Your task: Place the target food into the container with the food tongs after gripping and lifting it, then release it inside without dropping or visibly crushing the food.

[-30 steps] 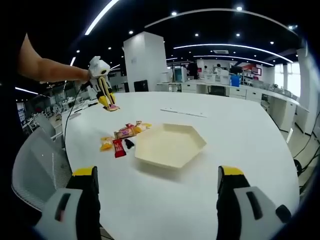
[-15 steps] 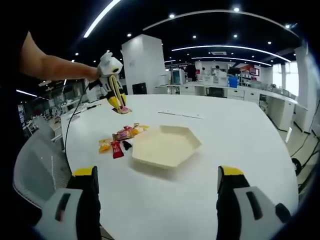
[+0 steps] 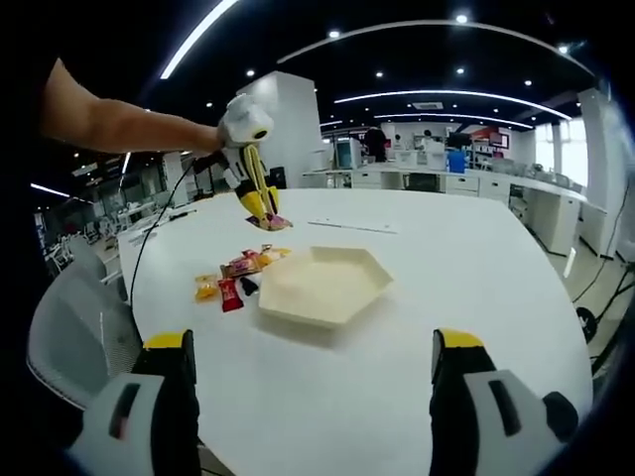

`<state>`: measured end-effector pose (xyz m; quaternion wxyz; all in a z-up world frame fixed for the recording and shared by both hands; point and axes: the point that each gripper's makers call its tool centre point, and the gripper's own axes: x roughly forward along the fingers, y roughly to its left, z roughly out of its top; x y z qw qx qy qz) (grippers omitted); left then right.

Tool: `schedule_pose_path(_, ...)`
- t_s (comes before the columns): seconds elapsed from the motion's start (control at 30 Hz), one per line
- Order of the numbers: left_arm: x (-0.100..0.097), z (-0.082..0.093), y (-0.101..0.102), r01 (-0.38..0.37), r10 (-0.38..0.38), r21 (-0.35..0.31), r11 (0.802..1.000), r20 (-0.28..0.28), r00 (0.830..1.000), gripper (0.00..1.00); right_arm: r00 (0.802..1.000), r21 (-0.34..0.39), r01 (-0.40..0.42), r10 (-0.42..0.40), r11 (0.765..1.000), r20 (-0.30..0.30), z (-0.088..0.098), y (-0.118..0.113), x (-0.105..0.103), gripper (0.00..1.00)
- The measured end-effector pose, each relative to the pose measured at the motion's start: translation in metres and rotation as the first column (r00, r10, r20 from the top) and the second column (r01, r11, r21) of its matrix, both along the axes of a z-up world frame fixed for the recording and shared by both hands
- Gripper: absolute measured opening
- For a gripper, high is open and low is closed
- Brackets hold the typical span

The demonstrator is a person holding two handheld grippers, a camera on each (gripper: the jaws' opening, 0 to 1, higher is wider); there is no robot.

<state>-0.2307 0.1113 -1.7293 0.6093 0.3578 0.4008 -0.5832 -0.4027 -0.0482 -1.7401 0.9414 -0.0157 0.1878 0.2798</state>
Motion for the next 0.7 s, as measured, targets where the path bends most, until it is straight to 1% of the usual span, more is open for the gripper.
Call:
schedule_pose_path(0.13, 0.003, 0.000, -0.021, -0.004, 0.004, 0.007, 1.000, 0.002, 1.000, 0.15, 1.000, -0.007, 0.004, -0.004, 1.000, -0.004, 0.000, -0.003, -0.004, 0.98)
schedule_pose_path(0.2, 0.004, -0.002, -0.027, -0.010, 0.010, 0.011, 1.000, 0.003, 1.000, 0.15, 1.000, -0.010, 0.008, -0.008, 1.000, -0.002, 0.000, -0.005, -0.005, 0.98)
schedule_pose_path(0.3, 0.001, -0.006, -0.036, -0.006, 0.006, 0.000, 1.000, -0.002, 1.000, 0.16, 1.000, -0.011, 0.015, -0.015, 1.000, -0.002, 0.001, -0.008, -0.006, 0.98)
schedule_pose_path(0.37, 0.000, -0.008, -0.039, 0.003, -0.003, -0.012, 1.000, 0.000, 1.000, 0.16, 1.000, -0.014, 0.020, -0.020, 1.000, -0.002, 0.001, -0.010, -0.007, 0.98)
schedule_pose_path(0.43, -0.001, -0.010, -0.041, -0.010, 0.010, -0.022, 1.000, 0.003, 1.000, 0.18, 1.000, -0.016, 0.024, -0.024, 1.000, -0.003, 0.001, -0.012, -0.008, 0.98)
schedule_pose_path(0.47, -0.005, -0.010, -0.043, 0.014, -0.014, -0.041, 0.999, -0.001, 1.000, 0.19, 1.000, -0.019, 0.025, -0.025, 0.999, -0.003, 0.001, -0.012, -0.009, 0.98)
schedule_pose_path(0.5, -0.003, -0.010, -0.046, 0.026, -0.025, -0.064, 0.998, 0.019, 1.000, 0.20, 1.000, -0.020, 0.026, -0.026, 0.999, -0.005, 0.000, -0.012, -0.009, 0.98)
schedule_pose_path(0.57, -0.009, -0.013, -0.043, 0.011, -0.012, -0.054, 0.998, -0.018, 1.000, 0.21, 1.000, -0.018, 0.028, -0.028, 0.999, -0.008, -0.001, -0.012, -0.010, 0.98)
schedule_pose_path(0.63, -0.009, -0.013, -0.045, 0.017, -0.017, -0.077, 0.997, -0.004, 1.000, 0.22, 1.000, -0.018, 0.028, -0.028, 0.999, -0.010, -0.002, -0.012, -0.010, 0.98)
schedule_pose_path(0.7, -0.009, -0.014, -0.043, 0.012, -0.012, -0.077, 0.997, -0.005, 1.000, 0.22, 1.000, -0.016, 0.028, -0.028, 0.999, -0.011, -0.002, -0.011, -0.009, 0.98)
